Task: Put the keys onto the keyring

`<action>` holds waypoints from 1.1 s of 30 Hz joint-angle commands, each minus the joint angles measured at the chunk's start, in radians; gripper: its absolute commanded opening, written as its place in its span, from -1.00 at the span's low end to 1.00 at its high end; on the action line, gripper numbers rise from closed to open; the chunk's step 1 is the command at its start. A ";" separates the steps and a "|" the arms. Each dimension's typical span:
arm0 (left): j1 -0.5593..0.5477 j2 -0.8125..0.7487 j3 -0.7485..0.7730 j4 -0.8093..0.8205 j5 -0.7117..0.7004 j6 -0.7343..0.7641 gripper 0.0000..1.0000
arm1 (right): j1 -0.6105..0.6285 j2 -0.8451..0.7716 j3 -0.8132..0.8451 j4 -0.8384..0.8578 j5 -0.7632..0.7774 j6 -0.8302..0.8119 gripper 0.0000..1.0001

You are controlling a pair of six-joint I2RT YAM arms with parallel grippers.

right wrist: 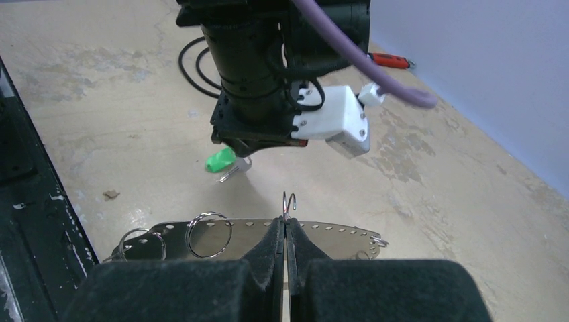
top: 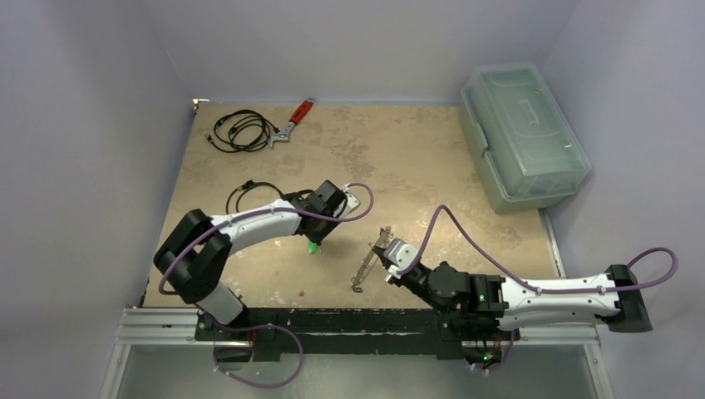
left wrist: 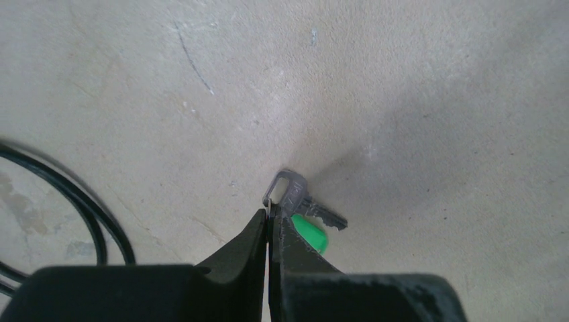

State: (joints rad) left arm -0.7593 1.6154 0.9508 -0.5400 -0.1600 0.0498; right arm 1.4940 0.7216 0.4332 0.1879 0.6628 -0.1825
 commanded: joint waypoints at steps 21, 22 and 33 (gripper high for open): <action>0.003 -0.805 -0.267 0.301 0.467 0.520 -1.00 | 0.006 0.050 0.026 0.123 -0.093 -0.094 -1.00; 0.003 -0.830 -0.277 0.294 0.518 0.557 -1.00 | 0.006 0.056 0.031 0.124 -0.113 -0.107 -1.00; -0.017 -1.017 -0.309 0.148 0.780 0.835 -1.00 | 0.006 0.129 0.104 0.089 -0.395 -0.237 -1.00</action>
State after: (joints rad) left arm -0.7643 0.6544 0.6571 -0.3374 0.4568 0.7136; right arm 1.4940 0.8486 0.4702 0.2348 0.3973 -0.3569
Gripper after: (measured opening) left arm 0.011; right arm 0.005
